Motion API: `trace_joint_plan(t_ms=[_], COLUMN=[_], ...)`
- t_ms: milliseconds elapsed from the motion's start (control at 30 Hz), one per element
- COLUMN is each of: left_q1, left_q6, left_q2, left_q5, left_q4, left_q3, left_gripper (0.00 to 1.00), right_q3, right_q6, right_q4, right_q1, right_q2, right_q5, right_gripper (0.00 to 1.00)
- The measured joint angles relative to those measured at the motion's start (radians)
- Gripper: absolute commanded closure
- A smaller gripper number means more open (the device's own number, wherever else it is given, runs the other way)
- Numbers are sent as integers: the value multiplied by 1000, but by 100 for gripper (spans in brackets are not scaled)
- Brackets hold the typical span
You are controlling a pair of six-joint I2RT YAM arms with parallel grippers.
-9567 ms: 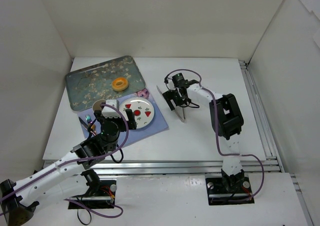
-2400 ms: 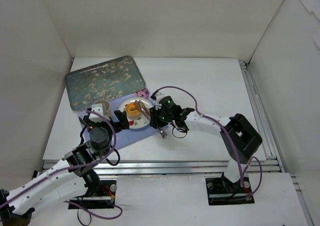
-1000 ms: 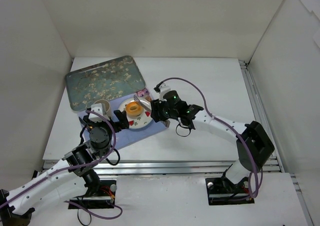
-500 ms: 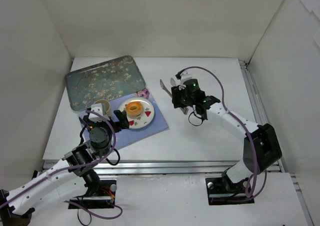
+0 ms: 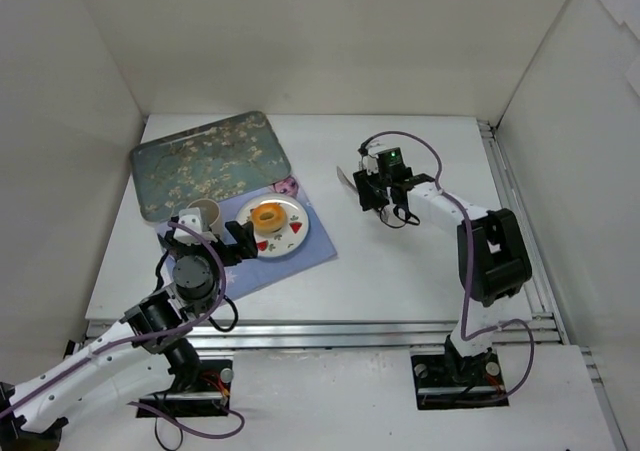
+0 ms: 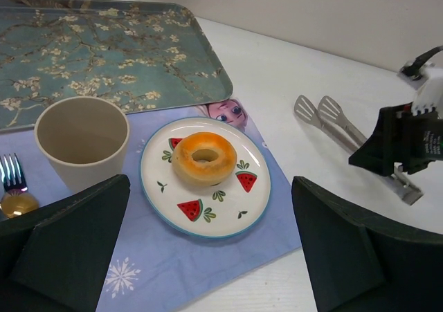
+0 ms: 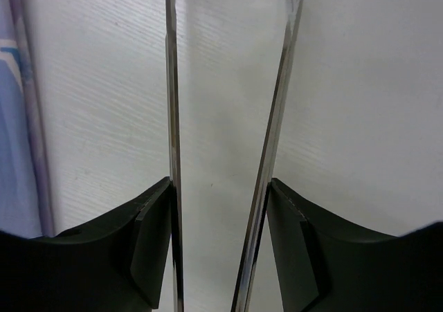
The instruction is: Place the bread
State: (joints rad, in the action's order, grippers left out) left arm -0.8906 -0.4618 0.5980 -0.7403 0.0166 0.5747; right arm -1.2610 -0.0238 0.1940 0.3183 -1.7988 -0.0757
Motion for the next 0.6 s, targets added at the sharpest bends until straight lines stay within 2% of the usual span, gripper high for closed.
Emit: trace_joint_plan(t_ms=[267,600], left_q1=[0,0], left_q6=[0,0], left_q2=[11,10], left_q5=[7,11], left_q4=[0,-1], left_q3=[0,0], left_gripper=[1,1], right_q3=[-42,-98], right_q6=[68,106], right_q4=[93,142], right_q1=[-10,-12], right_q2=[-107,-143], right_q5=[-11,-4], right_gripper=[46,38])
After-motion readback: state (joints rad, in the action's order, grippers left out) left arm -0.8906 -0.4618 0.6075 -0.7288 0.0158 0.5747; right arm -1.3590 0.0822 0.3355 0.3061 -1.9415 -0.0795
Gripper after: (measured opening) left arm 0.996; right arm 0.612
